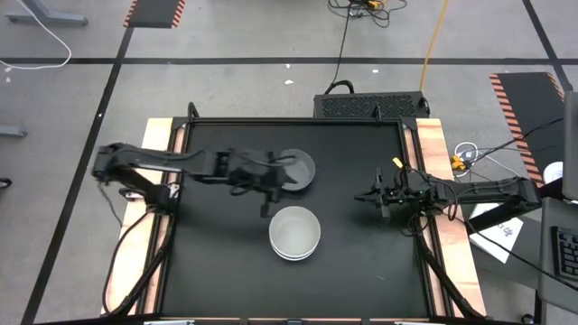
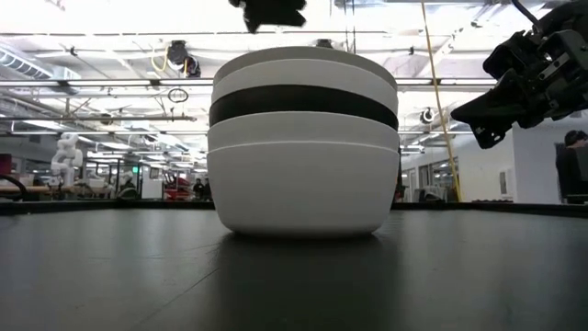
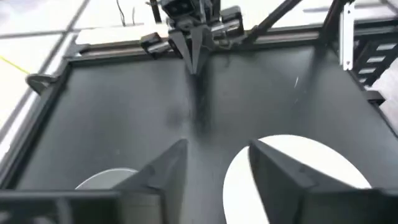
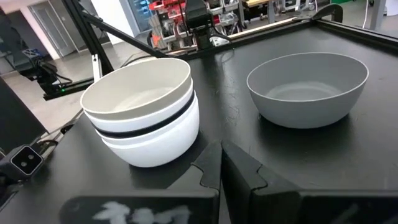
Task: Nest bowls inside each other
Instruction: Stack the dark gray bowl on the gray bowl
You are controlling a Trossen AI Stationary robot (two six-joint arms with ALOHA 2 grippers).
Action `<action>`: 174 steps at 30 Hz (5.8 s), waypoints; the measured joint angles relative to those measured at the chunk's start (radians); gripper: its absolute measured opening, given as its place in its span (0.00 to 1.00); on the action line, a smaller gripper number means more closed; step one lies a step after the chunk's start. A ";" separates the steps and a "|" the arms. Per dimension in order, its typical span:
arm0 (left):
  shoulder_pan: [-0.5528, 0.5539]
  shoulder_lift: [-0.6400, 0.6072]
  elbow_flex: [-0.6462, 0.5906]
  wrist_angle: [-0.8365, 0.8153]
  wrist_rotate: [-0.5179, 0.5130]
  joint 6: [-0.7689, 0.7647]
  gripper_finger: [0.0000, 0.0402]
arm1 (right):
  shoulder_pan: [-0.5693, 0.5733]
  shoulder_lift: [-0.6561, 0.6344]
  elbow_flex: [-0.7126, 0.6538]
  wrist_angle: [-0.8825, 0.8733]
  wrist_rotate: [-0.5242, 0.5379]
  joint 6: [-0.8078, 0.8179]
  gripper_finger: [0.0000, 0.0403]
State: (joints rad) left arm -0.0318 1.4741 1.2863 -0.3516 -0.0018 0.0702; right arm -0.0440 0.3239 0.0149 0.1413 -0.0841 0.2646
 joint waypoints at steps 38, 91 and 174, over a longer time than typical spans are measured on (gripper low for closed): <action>0.145 -1.025 -1.095 0.575 -0.259 -0.157 0.00 | 0.000 0.002 0.000 0.041 0.004 -0.014 0.00; 0.201 -1.417 -1.277 0.414 -0.106 -0.139 0.00 | 0.000 0.031 0.000 0.071 0.009 0.011 0.00; 0.201 -1.422 -1.275 0.360 -0.024 -0.100 0.05 | -0.591 1.338 1.185 -0.397 -0.571 -0.038 0.27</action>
State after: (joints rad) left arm 0.1688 0.0525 0.0113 0.0082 -0.0257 -0.0298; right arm -0.6350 1.6616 1.1996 -0.2558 -0.6555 0.2269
